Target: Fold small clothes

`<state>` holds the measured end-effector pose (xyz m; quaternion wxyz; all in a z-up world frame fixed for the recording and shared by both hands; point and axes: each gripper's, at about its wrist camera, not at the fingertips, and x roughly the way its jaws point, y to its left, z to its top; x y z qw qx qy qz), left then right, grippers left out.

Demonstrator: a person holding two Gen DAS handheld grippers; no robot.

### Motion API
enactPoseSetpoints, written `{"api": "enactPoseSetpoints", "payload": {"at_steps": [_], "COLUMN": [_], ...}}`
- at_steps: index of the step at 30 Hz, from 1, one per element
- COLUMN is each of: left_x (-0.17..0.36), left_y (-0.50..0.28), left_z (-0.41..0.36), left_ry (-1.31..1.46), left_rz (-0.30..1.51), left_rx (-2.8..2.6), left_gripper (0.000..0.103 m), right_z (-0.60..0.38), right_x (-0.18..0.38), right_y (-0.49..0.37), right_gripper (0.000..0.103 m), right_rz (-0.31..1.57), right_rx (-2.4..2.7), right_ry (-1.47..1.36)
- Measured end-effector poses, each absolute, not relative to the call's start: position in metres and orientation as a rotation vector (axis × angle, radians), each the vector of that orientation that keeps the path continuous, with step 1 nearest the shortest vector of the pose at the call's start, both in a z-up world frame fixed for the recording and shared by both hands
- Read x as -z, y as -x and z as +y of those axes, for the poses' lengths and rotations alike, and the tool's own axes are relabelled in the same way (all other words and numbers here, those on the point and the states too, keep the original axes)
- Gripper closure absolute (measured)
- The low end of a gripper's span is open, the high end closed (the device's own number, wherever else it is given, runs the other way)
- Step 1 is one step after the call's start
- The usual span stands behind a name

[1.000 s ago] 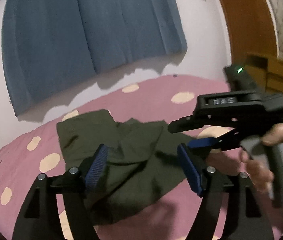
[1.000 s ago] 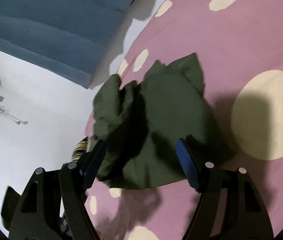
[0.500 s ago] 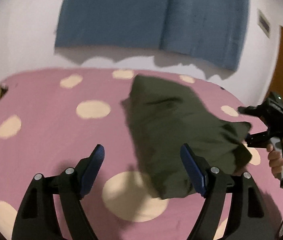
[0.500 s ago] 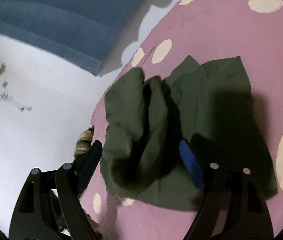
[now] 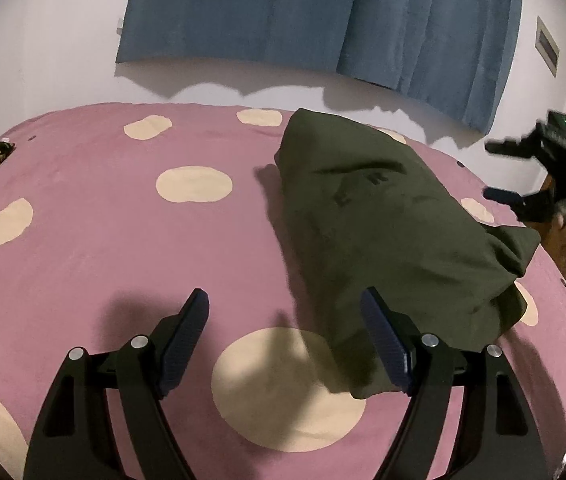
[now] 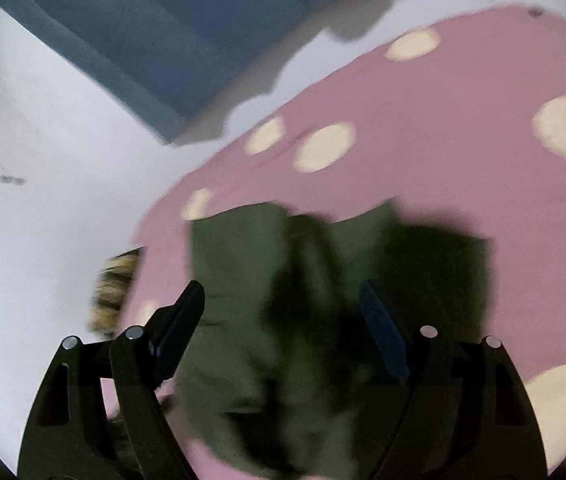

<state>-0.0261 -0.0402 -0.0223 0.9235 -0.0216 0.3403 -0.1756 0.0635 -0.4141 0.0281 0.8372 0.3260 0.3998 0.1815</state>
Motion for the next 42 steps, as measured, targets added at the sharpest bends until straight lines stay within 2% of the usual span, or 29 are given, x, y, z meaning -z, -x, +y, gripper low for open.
{"api": "enactPoseSetpoints", "payload": {"at_steps": [4,8,10,11,13,14,20,24,35,41,42], "left_x": [0.025,0.029,0.03,0.03,0.03,0.03,0.023,0.015,0.022,0.034,0.034], "left_y": [0.022,0.02,0.019,0.018,0.018,0.018,0.018,0.019,0.01,0.003,0.003], "left_z": [-0.041,-0.041,-0.04,-0.04,-0.04,-0.04,-0.043,-0.05,-0.078,-0.091,-0.092], "left_ry": [0.049,0.052,0.054,0.056,0.059,0.06,0.057,0.048,-0.024,-0.084,-0.09], "left_rz": [0.709,0.73,0.735,0.735,0.737,0.737,0.72,0.694,0.709,0.726,0.717], "left_rx": [0.362,0.356,0.354,0.352,0.351,0.351,0.364,0.379,0.389,0.371,0.362], "left_gripper": [0.026,0.026,0.026,0.026,0.026,0.026,0.026,0.025,0.024,0.024,0.024], "right_z": [-0.386,-0.367,-0.358,-0.353,-0.347,-0.347,-0.359,-0.378,-0.446,-0.445,-0.449], "right_x": [-0.011,0.011,0.016,0.016,0.014,0.007,-0.053,-0.066,0.059,0.068,0.065], "right_y": [-0.087,-0.106,-0.109,-0.11,-0.107,-0.105,-0.068,-0.045,-0.039,-0.036,-0.033], "right_gripper": [0.027,0.038,0.063,0.069,0.091,0.093,0.099,0.099,0.099,0.097,0.092], "right_rz": [0.983,1.078,1.099,1.105,1.09,1.062,0.856,0.809,0.916,0.881,0.867], "right_rx": [-0.447,-0.516,-0.535,-0.537,-0.543,-0.538,-0.539,-0.476,-0.333,-0.37,-0.374], "right_ry": [-0.578,-0.57,-0.545,-0.522,-0.483,-0.479,-0.466,-0.449,-0.713,-0.826,-0.841]}}
